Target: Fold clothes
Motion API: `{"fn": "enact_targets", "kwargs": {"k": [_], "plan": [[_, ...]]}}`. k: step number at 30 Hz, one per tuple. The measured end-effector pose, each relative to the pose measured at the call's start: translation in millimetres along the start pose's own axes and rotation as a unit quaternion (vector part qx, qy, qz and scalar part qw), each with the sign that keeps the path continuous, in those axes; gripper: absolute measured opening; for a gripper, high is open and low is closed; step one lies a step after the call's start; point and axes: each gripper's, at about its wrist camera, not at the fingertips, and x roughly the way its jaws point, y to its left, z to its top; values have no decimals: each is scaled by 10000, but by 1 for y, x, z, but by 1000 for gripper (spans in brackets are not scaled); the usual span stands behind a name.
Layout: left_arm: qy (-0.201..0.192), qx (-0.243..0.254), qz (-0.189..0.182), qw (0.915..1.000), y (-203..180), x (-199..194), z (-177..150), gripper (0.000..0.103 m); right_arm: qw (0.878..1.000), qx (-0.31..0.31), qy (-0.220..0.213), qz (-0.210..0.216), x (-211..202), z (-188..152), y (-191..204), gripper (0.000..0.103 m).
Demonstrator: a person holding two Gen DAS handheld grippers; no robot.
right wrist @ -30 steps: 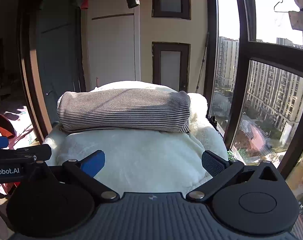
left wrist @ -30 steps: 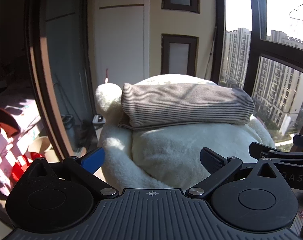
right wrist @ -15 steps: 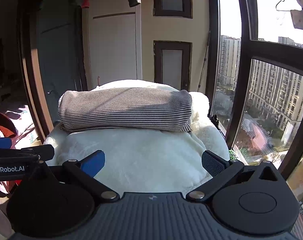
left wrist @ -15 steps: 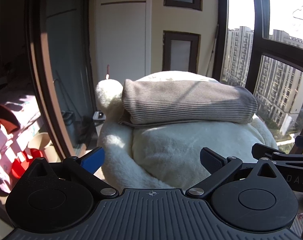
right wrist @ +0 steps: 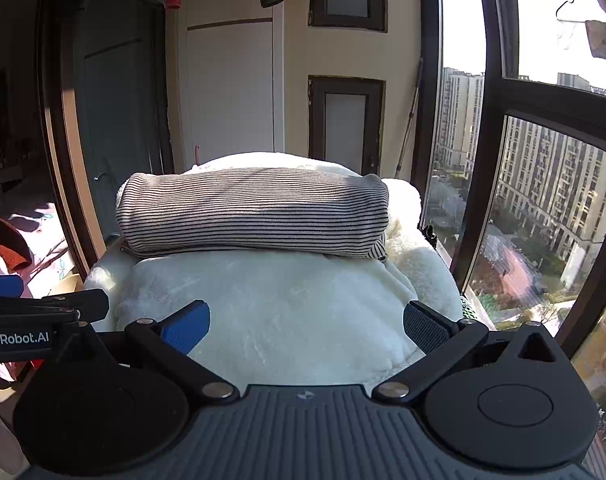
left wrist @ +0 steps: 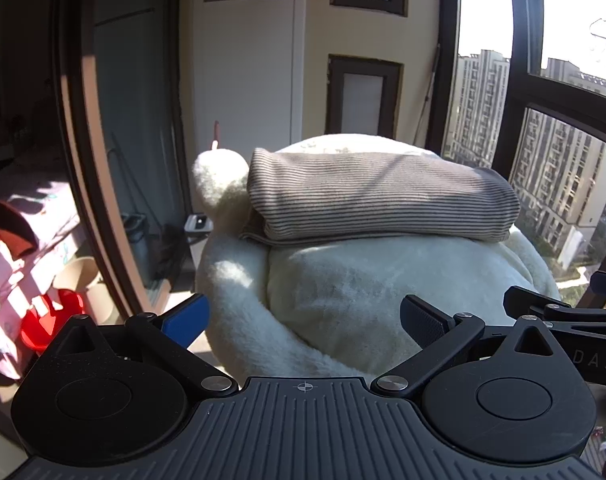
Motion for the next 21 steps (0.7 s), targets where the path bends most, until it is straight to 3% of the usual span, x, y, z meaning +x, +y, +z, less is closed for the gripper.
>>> {"fn": "enact_targets", "kwargs": {"k": [21], "plan": [[23,66,-68,10000,-1,0,0,103,9999,83,-11,-72,-2,-3,1,103]]}}
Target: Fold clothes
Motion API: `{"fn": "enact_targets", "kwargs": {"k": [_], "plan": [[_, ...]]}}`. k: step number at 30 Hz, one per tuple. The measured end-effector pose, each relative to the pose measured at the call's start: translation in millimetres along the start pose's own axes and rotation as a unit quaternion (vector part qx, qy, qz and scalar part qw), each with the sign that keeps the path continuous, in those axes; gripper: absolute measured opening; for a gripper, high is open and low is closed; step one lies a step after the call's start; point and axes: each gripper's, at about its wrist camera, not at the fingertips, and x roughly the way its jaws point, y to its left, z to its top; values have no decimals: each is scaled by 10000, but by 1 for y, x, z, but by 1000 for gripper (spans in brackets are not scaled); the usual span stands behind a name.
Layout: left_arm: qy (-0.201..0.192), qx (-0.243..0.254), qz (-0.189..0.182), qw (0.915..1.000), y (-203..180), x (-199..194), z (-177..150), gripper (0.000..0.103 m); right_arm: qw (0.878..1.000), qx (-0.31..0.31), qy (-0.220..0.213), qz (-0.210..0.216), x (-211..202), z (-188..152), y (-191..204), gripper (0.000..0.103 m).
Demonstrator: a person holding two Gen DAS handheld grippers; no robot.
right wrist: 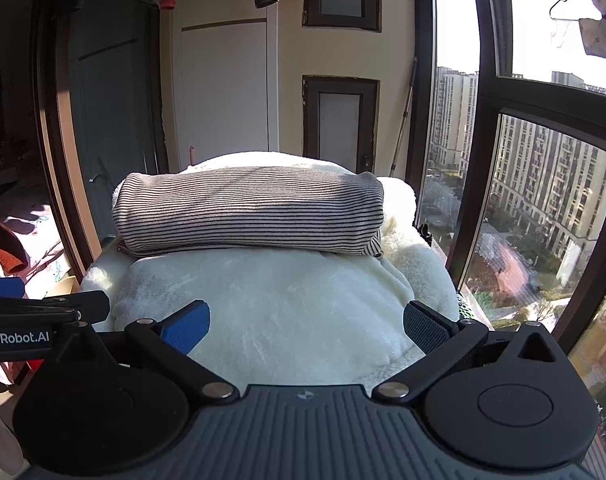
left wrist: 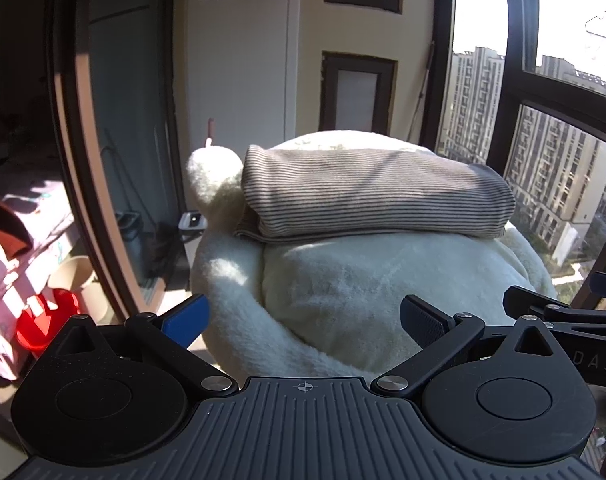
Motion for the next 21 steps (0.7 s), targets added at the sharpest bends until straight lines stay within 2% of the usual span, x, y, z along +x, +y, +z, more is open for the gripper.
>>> {"fn": "enact_targets", "kwargs": {"k": [5,21], "plan": [[-76,74,67,9999,-1,-3,1,103,10000,54,16,34,0,0,-1,103],[-38,-36,-53,10000,12,9,2,103,9999,-87,39,-58,3,4,13,103]]}}
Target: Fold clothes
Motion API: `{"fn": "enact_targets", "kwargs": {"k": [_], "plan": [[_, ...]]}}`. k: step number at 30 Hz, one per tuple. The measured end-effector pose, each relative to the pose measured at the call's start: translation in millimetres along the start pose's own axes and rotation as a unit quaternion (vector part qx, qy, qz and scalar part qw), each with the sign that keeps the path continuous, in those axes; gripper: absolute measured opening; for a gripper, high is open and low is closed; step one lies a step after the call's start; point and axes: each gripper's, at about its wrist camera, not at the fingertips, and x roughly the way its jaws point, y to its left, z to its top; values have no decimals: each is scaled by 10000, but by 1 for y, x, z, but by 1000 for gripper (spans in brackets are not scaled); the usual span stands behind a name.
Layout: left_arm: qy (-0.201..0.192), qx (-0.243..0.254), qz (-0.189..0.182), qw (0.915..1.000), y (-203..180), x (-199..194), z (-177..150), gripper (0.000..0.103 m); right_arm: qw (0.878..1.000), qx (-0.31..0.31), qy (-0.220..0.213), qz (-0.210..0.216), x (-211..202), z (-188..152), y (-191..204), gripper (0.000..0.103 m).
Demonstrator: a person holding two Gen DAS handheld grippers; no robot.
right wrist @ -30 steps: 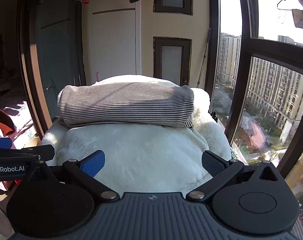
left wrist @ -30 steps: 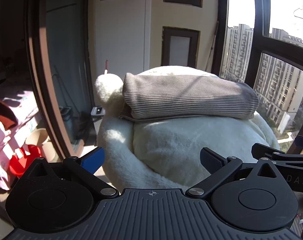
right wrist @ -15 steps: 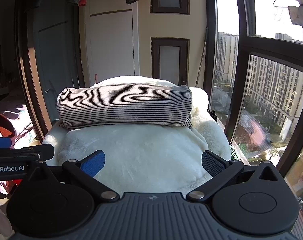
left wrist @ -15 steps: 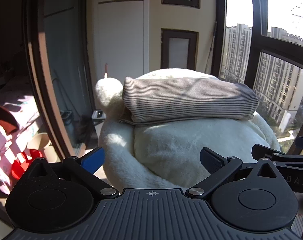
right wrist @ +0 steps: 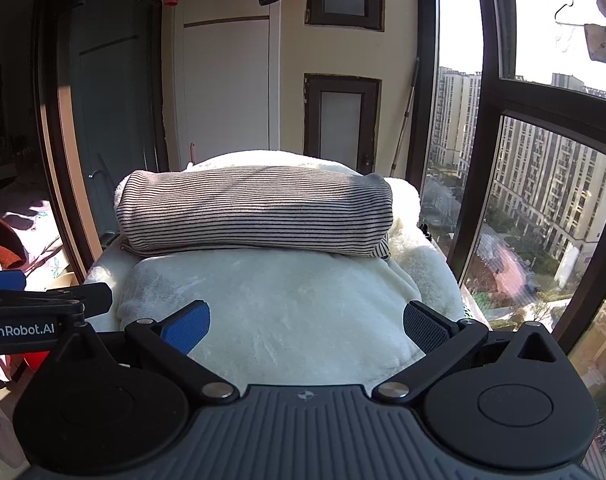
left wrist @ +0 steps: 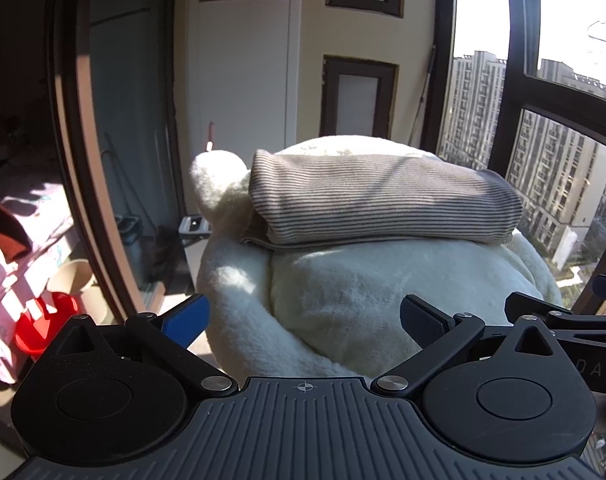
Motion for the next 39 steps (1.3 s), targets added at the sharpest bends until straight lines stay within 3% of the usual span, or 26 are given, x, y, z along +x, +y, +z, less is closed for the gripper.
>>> {"fn": "enact_targets", "kwargs": {"k": [12,24,33,39], "plan": [[-19,86,-228,9997,10,3,2,103,9997,15,-88,-240,7,3,11,103],[22,246,-170,9996,18,15,1,103,9995,96,-48,-299,14,3,19,103],[214,56,-390,9990,26,35,-2,103,9994,87,49,-329,22,-1,23,103],[100,34,-456,9989,21,43,4,103,9994,-76,124,-304,29,2,18,103]]}}
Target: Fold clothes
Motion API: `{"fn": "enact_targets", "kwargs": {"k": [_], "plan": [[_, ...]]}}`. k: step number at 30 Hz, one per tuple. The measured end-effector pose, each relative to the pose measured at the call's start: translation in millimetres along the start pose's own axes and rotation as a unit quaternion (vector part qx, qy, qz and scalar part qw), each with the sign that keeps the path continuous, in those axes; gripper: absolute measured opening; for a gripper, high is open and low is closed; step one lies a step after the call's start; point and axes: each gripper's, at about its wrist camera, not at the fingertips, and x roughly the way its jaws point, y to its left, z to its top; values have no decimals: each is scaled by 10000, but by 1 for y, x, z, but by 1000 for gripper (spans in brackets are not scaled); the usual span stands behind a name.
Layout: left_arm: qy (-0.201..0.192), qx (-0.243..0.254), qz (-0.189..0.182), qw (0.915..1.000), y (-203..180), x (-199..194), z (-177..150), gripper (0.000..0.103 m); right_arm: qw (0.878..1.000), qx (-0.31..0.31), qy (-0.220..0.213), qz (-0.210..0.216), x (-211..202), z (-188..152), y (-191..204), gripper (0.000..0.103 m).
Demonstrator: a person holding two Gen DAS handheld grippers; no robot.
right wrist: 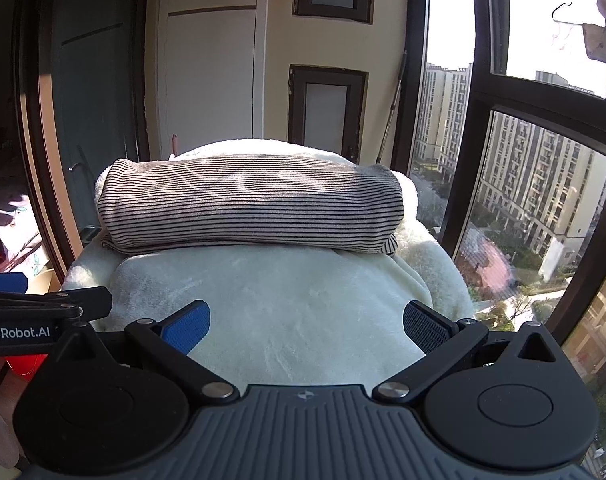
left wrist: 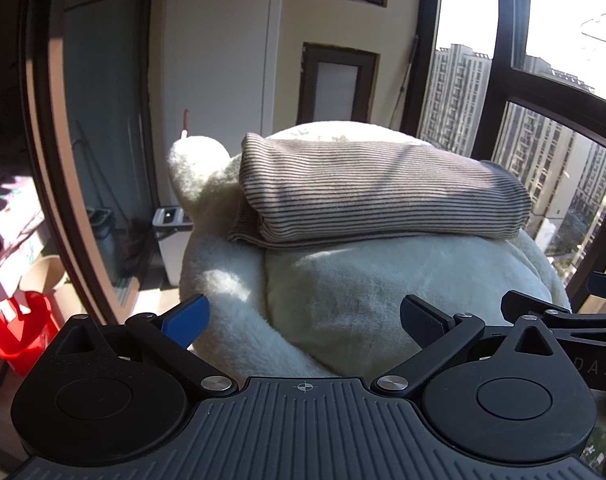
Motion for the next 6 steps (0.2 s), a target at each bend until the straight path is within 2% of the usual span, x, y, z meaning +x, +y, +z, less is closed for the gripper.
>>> {"fn": "enact_targets", "kwargs": {"k": [6], "plan": [[-105,33,100,9999,-11,9,10,103,9985,-515,-152,121,15,16,-14,103]]}}
